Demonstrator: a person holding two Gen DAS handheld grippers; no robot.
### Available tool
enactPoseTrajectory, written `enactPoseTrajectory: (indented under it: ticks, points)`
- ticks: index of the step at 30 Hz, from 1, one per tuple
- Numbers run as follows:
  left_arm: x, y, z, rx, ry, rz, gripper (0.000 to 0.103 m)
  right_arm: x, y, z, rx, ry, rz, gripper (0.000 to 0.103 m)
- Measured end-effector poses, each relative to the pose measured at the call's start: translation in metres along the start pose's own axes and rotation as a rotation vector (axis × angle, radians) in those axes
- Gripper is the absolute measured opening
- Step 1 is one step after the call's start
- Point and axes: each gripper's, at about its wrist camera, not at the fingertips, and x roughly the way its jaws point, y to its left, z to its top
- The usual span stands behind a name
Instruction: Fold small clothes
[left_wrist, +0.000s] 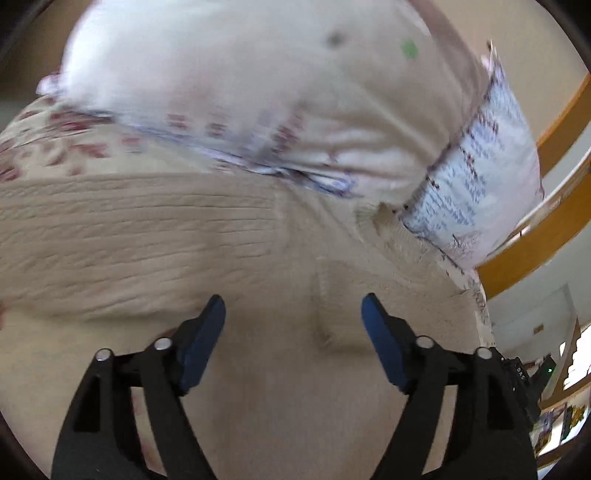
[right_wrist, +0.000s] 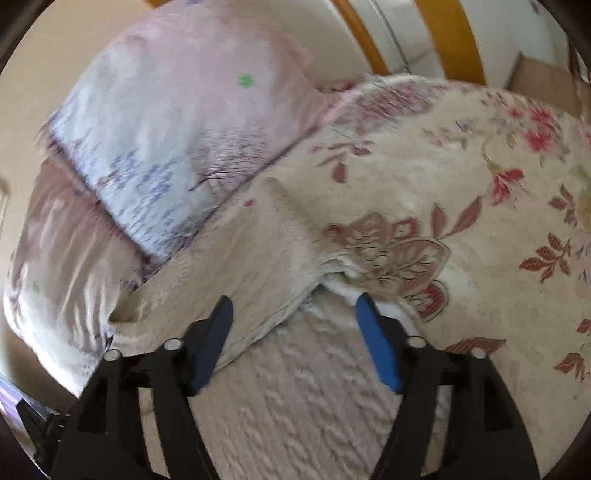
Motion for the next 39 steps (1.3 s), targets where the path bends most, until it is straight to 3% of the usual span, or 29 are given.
enactPoseTrajectory:
  ticks: [4, 9, 16, 19, 23, 27, 30, 33, 39]
  points:
    - [-0.050, 0.061, -0.013, -0.124, -0.056, 0.079, 0.076, 0.004, 0.018, -0.013, -0.108, 0.013, 0.092, 0.072]
    - [-0.082, 0.124, -0.018, -0.315, -0.096, 0.145, 0.070, 0.014, 0.022, -0.022, -0.128, 0.081, 0.128, 0.072]
    - [-0.101, 0.181, -0.014, -0.574, -0.194, 0.106, 0.063, 0.017, 0.017, -0.021, -0.102, 0.113, 0.159, 0.073]
    - [-0.104, 0.192, -0.010, -0.627, -0.239, 0.116, 0.057, 0.018, 0.016, -0.021, -0.100, 0.118, 0.166, 0.075]
    - [-0.107, 0.206, -0.008, -0.680, -0.270, 0.122, 0.040, 0.019, 0.016, -0.020, -0.097, 0.122, 0.173, 0.076]
    - [-0.105, 0.218, -0.008, -0.724, -0.267, 0.130, 0.009, 0.020, 0.015, -0.020, -0.094, 0.125, 0.179, 0.077]
    - [-0.106, 0.221, -0.012, -0.746, -0.269, 0.104, 0.006, 0.020, 0.015, -0.020, -0.093, 0.127, 0.183, 0.078]
    - [-0.116, 0.202, -0.002, -0.684, -0.306, 0.099, 0.005, 0.021, 0.015, -0.020, -0.091, 0.127, 0.184, 0.078]
    - [-0.122, 0.136, 0.024, -0.525, -0.343, -0.014, 0.005, 0.021, 0.014, -0.020, -0.085, 0.126, 0.190, 0.078]
